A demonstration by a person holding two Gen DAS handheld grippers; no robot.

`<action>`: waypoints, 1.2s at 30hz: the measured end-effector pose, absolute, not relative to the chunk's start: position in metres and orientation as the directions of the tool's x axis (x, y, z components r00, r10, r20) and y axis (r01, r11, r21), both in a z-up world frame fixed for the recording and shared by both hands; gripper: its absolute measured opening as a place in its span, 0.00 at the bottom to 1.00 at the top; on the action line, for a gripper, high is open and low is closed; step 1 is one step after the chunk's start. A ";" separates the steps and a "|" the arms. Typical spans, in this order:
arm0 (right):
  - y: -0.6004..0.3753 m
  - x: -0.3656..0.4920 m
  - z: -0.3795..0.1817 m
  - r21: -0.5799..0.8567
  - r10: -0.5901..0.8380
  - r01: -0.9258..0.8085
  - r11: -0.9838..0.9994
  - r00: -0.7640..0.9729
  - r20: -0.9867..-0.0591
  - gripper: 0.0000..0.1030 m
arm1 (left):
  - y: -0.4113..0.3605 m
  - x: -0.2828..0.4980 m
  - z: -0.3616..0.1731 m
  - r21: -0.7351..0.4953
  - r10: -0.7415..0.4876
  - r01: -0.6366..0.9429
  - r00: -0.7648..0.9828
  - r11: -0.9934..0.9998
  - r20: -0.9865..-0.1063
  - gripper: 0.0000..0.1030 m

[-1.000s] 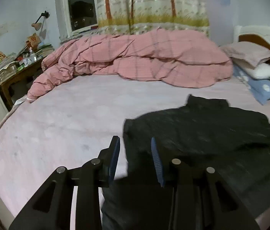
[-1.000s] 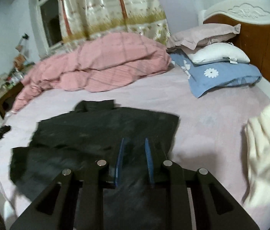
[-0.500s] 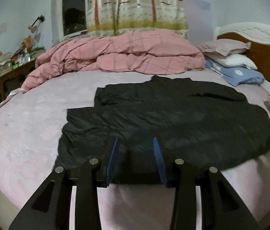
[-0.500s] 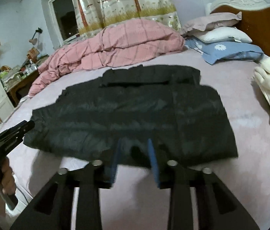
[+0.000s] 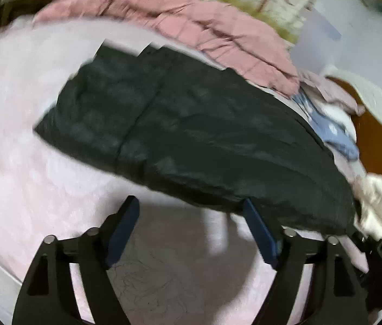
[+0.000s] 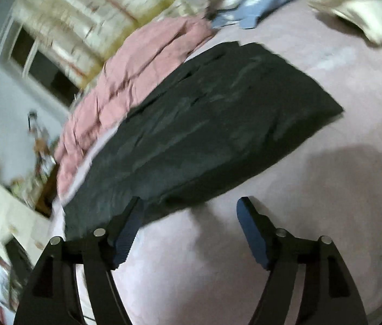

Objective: Fold large clothes

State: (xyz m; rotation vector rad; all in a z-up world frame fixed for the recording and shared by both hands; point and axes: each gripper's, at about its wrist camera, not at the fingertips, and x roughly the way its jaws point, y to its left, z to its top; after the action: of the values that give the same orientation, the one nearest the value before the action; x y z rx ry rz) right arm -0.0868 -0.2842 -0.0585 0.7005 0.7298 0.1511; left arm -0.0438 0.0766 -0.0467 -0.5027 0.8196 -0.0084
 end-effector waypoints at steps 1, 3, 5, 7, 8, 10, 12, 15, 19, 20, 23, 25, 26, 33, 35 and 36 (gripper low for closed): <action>-0.287 -0.085 -0.059 0.643 0.359 0.116 0.757 0.749 -0.557 0.73 | 0.082 -0.041 -0.052 -0.463 -0.214 -0.204 0.682 0.862 -0.700 0.77; -0.288 -0.079 -0.060 0.635 0.350 0.120 0.763 0.750 -0.561 0.74 | 0.090 -0.039 -0.057 -0.526 -0.247 -0.223 0.691 0.821 -0.679 0.78; -0.286 -0.070 -0.060 0.615 0.342 0.116 0.780 0.743 -0.575 0.74 | 0.094 -0.034 -0.057 -0.566 -0.277 -0.230 0.691 0.791 -0.668 0.72; -0.284 -0.061 -0.059 0.590 0.339 0.114 0.799 0.724 -0.600 0.52 | 0.093 -0.026 -0.055 -0.629 -0.364 -0.186 0.679 0.755 -0.637 0.43; -0.282 -0.057 -0.060 0.591 0.356 0.101 0.801 0.713 -0.604 0.28 | 0.092 -0.023 -0.056 -0.652 -0.397 -0.177 0.668 0.737 -0.630 0.29; -0.282 -0.051 -0.066 0.624 0.401 0.091 0.776 0.692 -0.601 0.11 | 0.088 -0.018 -0.057 -0.652 -0.402 -0.184 0.657 0.735 -0.638 0.12; -0.284 -0.056 -0.065 0.644 0.401 0.081 0.761 0.721 -0.565 0.06 | 0.085 -0.025 -0.049 -0.620 -0.361 -0.172 0.682 0.765 -0.636 0.04; -0.277 -0.074 -0.047 0.583 0.349 0.033 0.812 0.774 -0.529 0.03 | 0.076 -0.044 -0.024 -0.531 -0.283 -0.124 0.733 0.838 -0.618 0.03; -0.269 -0.100 -0.019 0.509 0.328 -0.036 0.860 0.803 -0.498 0.03 | 0.072 -0.067 0.000 -0.483 -0.250 -0.097 0.758 0.870 -0.603 0.02; -0.268 -0.109 -0.012 0.490 0.323 -0.051 0.870 0.810 -0.490 0.02 | 0.073 -0.070 0.004 -0.484 -0.252 -0.086 0.768 0.871 -0.589 0.02; -0.266 -0.127 0.004 0.462 0.311 -0.070 0.884 0.826 -0.470 0.02 | 0.074 -0.083 0.021 -0.470 -0.236 -0.078 0.785 0.879 -0.573 0.02; -0.264 -0.140 0.020 0.450 0.305 -0.091 0.888 0.849 -0.430 0.02 | 0.071 -0.090 0.039 -0.442 -0.209 -0.062 0.818 0.895 -0.536 0.02; -0.265 -0.145 0.027 0.436 0.300 -0.102 0.894 0.860 -0.413 0.02 | 0.068 -0.091 0.051 -0.413 -0.189 -0.048 0.836 0.909 -0.515 0.02; -0.244 -0.068 0.084 0.215 0.202 -0.140 0.967 0.931 -0.304 0.02 | 0.056 -0.001 0.099 -0.311 -0.098 -0.075 0.857 0.947 -0.506 0.03; -0.243 -0.030 0.097 0.222 0.210 -0.142 0.965 0.922 -0.325 0.02 | 0.053 0.042 0.104 -0.260 -0.068 -0.087 0.844 0.962 -0.533 0.03; -0.241 -0.009 0.102 0.216 0.201 -0.131 0.967 0.919 -0.340 0.02 | 0.054 0.065 0.102 -0.259 -0.063 -0.099 0.832 0.961 -0.551 0.03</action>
State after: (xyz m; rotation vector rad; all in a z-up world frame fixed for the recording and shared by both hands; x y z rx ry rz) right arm -0.0087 -0.2412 0.1020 0.1914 0.3689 0.1718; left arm 0.0653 0.0538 0.1024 -0.2840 0.5892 0.0195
